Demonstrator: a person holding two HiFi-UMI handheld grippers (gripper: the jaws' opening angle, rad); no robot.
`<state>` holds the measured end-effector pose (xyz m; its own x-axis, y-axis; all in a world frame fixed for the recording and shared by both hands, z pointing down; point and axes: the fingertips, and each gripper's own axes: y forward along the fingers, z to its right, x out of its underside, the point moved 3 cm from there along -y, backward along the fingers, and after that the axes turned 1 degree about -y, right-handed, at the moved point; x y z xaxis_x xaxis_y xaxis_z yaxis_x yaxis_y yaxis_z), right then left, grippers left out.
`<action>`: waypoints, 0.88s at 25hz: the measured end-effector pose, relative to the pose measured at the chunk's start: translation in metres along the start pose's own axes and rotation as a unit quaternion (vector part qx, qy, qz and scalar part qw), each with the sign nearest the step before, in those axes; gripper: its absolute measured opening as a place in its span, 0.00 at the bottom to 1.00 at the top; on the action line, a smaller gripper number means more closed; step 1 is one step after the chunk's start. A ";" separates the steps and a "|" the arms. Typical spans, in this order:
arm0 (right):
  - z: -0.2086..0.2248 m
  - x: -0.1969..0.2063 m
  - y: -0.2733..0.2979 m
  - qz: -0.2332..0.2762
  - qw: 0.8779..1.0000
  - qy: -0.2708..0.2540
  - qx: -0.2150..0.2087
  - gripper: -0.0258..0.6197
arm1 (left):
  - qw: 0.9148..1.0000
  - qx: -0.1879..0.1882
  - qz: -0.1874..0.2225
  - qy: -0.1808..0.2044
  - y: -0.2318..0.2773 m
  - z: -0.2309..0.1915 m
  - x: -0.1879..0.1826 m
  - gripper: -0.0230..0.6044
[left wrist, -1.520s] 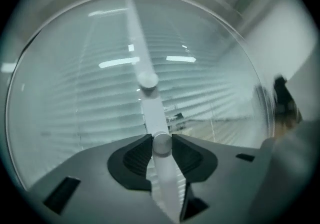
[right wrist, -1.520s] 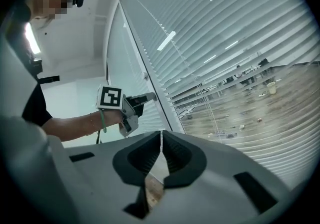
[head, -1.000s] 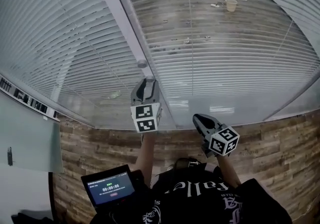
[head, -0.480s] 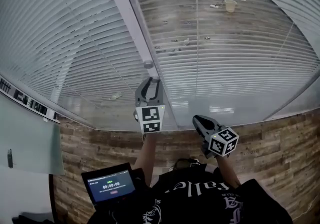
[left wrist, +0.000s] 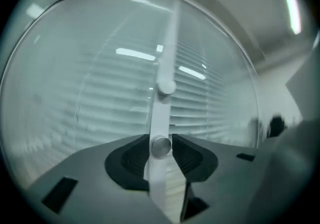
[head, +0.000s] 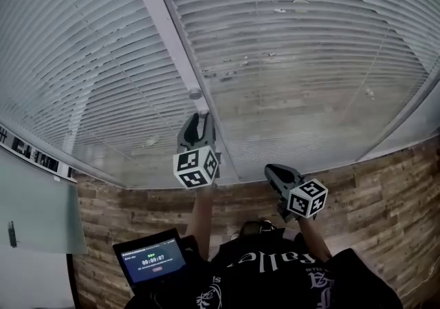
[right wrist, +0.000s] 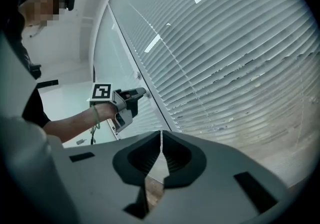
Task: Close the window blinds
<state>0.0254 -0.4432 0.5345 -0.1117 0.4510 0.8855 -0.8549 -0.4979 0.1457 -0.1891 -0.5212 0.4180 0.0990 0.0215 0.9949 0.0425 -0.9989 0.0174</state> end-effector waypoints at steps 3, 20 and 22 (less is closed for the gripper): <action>0.000 0.005 -0.003 -0.001 1.000 0.000 0.002 0.07 | 0.950 -0.012 -0.048 0.308 0.000 0.016 0.006 0.24; -0.011 0.018 -0.009 0.003 0.999 -0.008 0.042 0.07 | 0.869 0.073 0.048 -0.486 0.004 -0.018 0.024 0.24; -0.010 0.018 -0.009 0.001 0.998 -0.015 0.065 0.07 | 0.901 0.081 0.031 -0.426 0.008 -0.018 0.023 0.24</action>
<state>0.0262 -0.4230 0.5442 -0.0965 0.4292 0.8980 -0.7816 -0.5914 0.1987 -0.2042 -0.5291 0.4429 0.8302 0.0578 0.5545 0.1476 -0.9819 -0.1187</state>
